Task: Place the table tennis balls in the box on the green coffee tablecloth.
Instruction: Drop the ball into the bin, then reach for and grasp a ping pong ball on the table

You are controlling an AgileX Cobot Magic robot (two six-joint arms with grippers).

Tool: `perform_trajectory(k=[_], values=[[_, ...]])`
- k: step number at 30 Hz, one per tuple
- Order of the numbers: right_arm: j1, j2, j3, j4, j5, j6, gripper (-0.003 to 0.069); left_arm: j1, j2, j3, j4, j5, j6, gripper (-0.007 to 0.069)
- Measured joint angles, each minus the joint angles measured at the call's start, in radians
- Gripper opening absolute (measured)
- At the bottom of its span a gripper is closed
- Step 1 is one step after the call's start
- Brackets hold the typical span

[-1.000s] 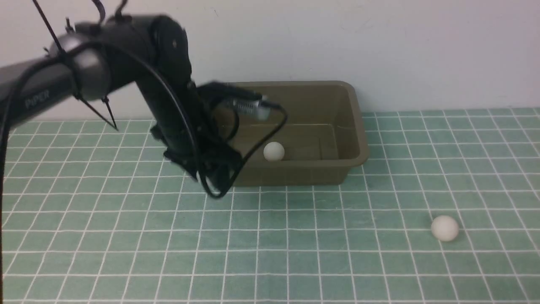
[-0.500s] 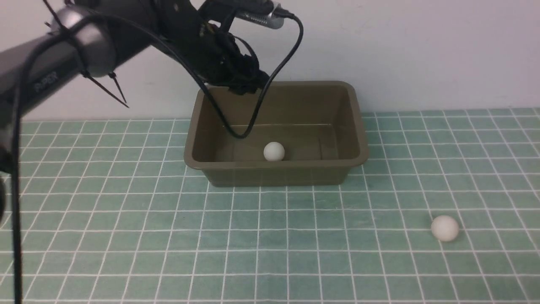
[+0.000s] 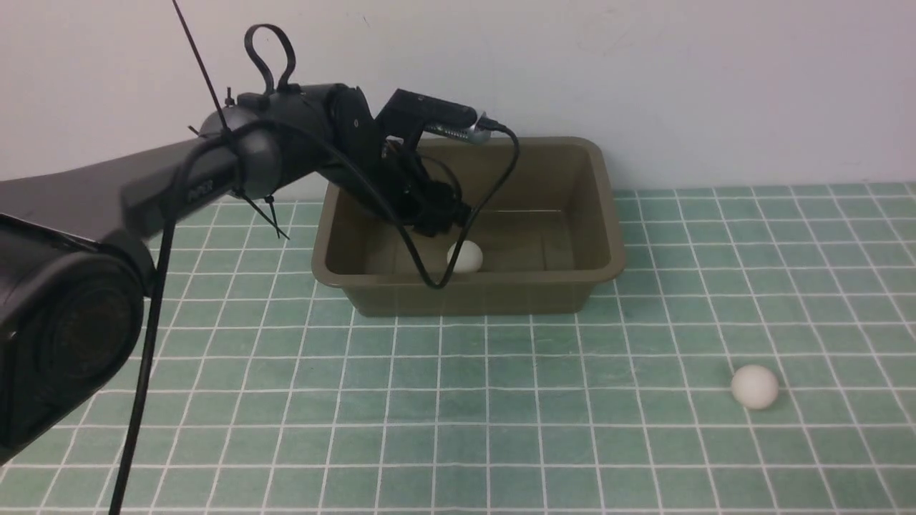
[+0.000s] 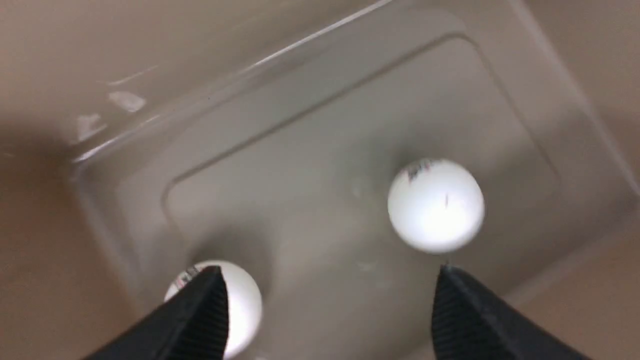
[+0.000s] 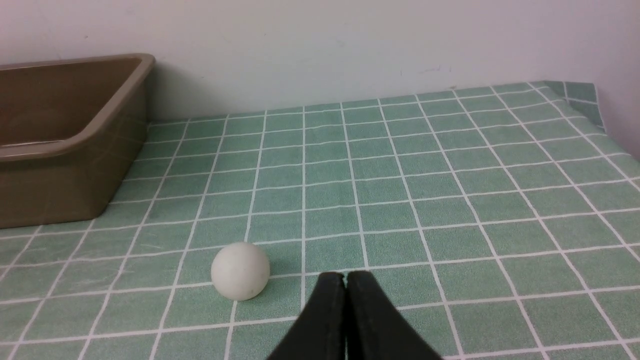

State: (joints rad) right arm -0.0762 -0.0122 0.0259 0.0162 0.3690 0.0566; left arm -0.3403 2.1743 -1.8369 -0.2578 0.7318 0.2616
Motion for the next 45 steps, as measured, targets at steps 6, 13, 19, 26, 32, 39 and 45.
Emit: perform_trajectory(k=[6, 13, 19, 26, 32, 39, 45], values=[[0.0, 0.0, 0.0, 0.0, 0.0, 0.014, -0.0007, 0.0, -0.103, -0.07, 0.096, 0.198, 0.015, 0.0446], [0.0, 0.0, 0.0, 0.0, 0.0, 0.018, -0.0007, 0.0, -0.27, -0.093, 0.236, 0.337, 0.021, 0.0242], [0.0, 0.0, 0.0, 0.0, 0.0, 0.019, -0.0007, 0.0, -0.42, -0.094, 0.278, 0.413, 0.022, 0.0042], [0.0, 0.0, 0.0, 0.0, 0.0, 0.021, -0.0007, 0.0, -0.602, -0.095, 0.281, 0.502, 0.022, -0.0004], [0.0, 0.0, 0.0, 0.015, -0.008, 0.031, -0.0007, 0.0, -0.733, -0.096, 0.281, 0.527, 0.02, -0.0004], [0.0, 0.0, 0.003, 0.222, -0.164, 0.067, -0.0007, 0.0, -0.935, 0.014, 0.281, 0.529, 0.02, -0.0004], [0.0, 0.0, 0.003, 0.535, -0.376, 0.078, -0.0007, 0.0, -1.114, 0.237, 0.275, 0.475, 0.02, -0.0004]])
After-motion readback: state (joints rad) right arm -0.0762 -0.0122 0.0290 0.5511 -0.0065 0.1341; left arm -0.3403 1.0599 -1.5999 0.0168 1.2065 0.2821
